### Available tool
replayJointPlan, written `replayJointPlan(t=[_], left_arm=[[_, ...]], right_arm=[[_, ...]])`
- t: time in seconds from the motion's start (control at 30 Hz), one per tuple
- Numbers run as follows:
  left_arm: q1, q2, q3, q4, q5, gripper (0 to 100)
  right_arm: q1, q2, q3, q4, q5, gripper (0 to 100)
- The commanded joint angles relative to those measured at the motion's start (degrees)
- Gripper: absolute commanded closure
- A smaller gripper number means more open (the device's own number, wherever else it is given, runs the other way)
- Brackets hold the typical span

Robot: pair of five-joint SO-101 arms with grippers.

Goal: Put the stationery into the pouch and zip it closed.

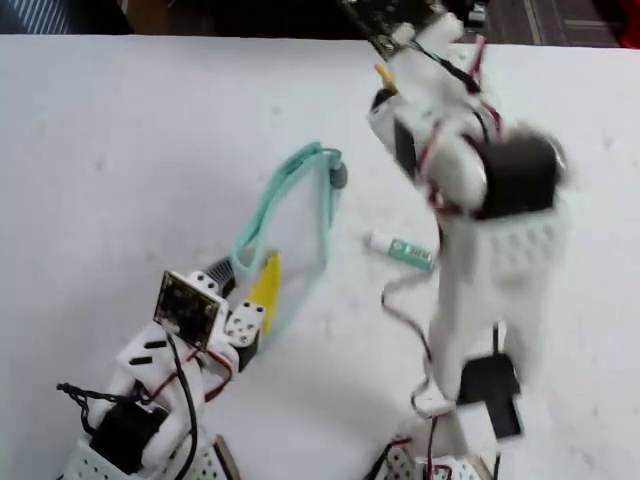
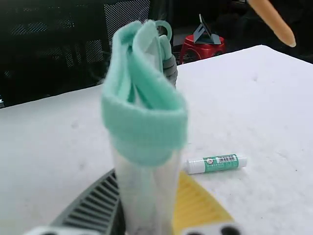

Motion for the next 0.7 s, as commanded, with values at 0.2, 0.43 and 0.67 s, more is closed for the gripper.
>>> replayJointPlan(t=[0.2, 0.43, 0.67], left_arm=[[1.01, 0.13, 0.09, -0.97, -0.44, 98], [0.92, 0.13, -0.26, 1.76, 4.13, 80], [0.75, 0.13, -4.22, 6.77, 5.36, 77]], right_arm=[[-11.03, -22.55, 3.60, 1.45, -4.40, 98.2], [-16.31, -37.76, 23.82, -3.30, -6.15, 98.2], [-16.66, -45.58, 35.34, -29.85, -17.67, 98.2]])
